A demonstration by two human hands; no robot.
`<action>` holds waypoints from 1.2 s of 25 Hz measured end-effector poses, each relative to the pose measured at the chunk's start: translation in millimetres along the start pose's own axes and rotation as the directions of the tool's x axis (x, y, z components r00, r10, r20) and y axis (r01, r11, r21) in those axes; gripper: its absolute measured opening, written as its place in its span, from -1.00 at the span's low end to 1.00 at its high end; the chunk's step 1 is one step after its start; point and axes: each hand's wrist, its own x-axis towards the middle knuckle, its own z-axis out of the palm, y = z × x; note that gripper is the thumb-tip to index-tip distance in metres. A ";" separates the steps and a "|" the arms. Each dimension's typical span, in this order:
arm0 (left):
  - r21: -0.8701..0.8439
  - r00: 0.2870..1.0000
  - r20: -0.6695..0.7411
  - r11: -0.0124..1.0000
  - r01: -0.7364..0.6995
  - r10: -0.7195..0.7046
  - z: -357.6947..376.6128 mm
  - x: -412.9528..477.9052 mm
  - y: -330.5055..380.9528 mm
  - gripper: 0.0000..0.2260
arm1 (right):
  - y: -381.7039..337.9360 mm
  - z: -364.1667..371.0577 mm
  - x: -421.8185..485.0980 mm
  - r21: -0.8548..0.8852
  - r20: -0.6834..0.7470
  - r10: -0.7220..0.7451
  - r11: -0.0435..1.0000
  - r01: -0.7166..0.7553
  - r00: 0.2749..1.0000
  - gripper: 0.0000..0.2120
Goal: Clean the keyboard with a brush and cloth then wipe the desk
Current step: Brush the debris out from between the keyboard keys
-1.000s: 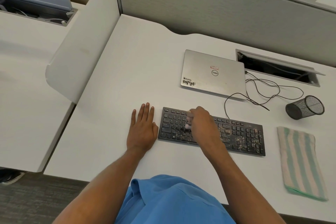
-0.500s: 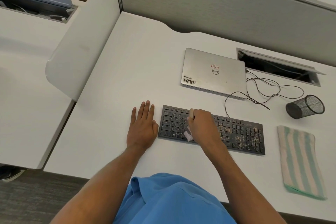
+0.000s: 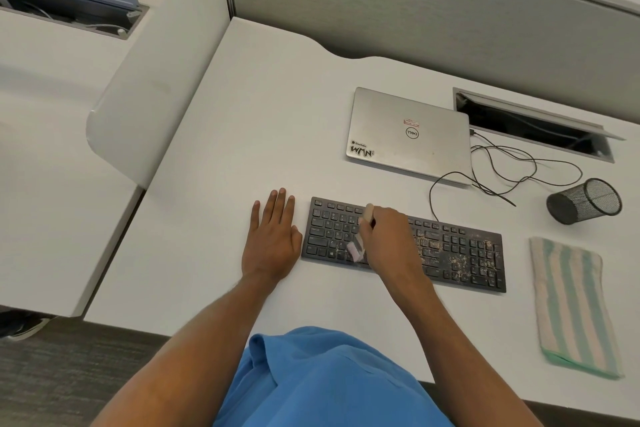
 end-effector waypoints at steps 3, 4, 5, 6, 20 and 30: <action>-0.005 1.000 0.005 1.000 0.005 -0.005 -0.1 -0.1 0.0 -0.41 | -10.8 -3.2 1.3 0.061 -0.090 0.019 0.998 -0.014 0.996 -0.70; -0.004 1.000 0.004 1.000 0.004 -0.004 0.2 -0.3 0.1 -0.41 | -11.1 0.2 1.8 0.079 -0.098 0.020 0.997 -0.013 0.995 -0.70; -0.005 1.000 0.003 1.000 0.002 -0.002 0.3 -0.4 0.2 -0.41 | -10.6 3.8 0.6 0.088 -0.093 0.025 0.996 -0.017 0.995 -0.70; -0.007 1.000 0.003 1.000 0.002 -0.002 0.3 -0.4 0.1 -0.41 | -9.6 6.0 -2.3 0.105 -0.073 0.041 0.994 -0.033 0.997 -0.71; -0.025 1.000 -0.004 1.000 0.000 0.000 1.6 -0.9 -0.9 -0.41 | -8.3 8.7 -10.0 0.115 -0.040 0.066 0.991 -0.061 0.997 -0.71; -0.020 1.000 -0.011 1.000 -0.002 0.002 2.0 -0.9 -0.7 -0.42 | -22.1 6.7 1.3 0.080 -0.094 0.003 0.997 0.005 0.996 -0.72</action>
